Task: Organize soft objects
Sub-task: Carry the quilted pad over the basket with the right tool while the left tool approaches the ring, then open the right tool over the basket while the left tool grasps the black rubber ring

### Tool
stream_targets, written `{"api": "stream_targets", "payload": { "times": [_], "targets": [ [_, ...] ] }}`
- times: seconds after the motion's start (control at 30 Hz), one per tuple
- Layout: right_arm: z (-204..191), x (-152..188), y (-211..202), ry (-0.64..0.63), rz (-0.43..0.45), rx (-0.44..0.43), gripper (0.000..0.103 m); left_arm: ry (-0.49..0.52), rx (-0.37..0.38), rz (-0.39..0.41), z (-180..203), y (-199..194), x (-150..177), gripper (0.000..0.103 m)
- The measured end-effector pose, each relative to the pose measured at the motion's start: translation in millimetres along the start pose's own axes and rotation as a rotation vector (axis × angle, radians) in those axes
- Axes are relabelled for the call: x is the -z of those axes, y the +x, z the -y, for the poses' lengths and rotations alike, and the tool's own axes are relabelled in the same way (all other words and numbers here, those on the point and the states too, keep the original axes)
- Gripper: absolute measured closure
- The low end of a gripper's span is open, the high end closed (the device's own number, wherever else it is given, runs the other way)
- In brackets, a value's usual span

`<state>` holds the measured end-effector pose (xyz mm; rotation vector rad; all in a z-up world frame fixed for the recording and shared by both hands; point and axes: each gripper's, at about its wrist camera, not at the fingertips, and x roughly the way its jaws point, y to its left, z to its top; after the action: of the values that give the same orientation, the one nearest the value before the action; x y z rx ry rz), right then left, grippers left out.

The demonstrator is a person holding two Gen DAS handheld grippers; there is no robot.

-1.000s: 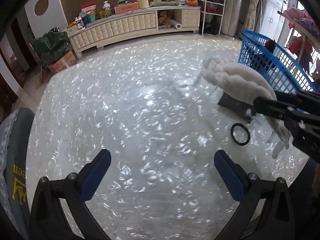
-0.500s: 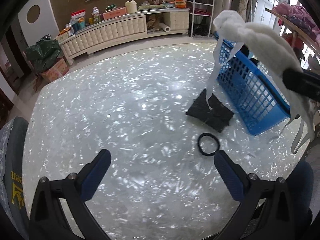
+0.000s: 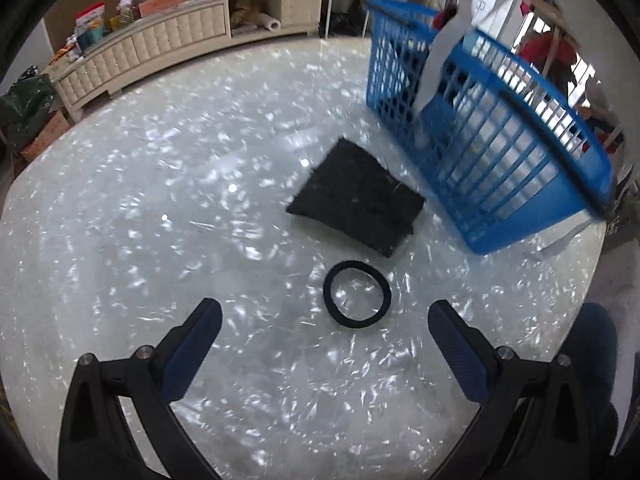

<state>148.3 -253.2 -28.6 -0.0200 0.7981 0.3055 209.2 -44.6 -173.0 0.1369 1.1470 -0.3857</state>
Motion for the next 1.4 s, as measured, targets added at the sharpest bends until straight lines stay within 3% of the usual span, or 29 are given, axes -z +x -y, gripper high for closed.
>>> {"api": "stream_targets", "payload": {
  "times": [0.53,1.03,1.17,1.23,1.3,1.4],
  "targets": [
    [28,4,-2,0.035,0.015,0.087,0.082,0.038,-0.021,-0.039,14,44,-11,0.001],
    [61,12,41,0.106,-0.096,0.181,0.082,0.039,-0.001,-0.051,22,88,-40,0.001],
    [64,15,54,0.107,-0.138,0.179,0.081,0.054,-0.014,-0.05,25,96,-42,0.004],
    [64,15,59,0.108,-0.153,0.187,0.081,0.065,-0.027,-0.054,29,99,-42,0.009],
    [66,16,62,0.116,-0.168,0.195,0.081,0.089,-0.061,-0.057,33,99,-42,0.022],
    [68,17,67,0.123,-0.196,0.198,0.08,0.091,-0.056,-0.052,34,98,-43,0.028]
  ]
}}
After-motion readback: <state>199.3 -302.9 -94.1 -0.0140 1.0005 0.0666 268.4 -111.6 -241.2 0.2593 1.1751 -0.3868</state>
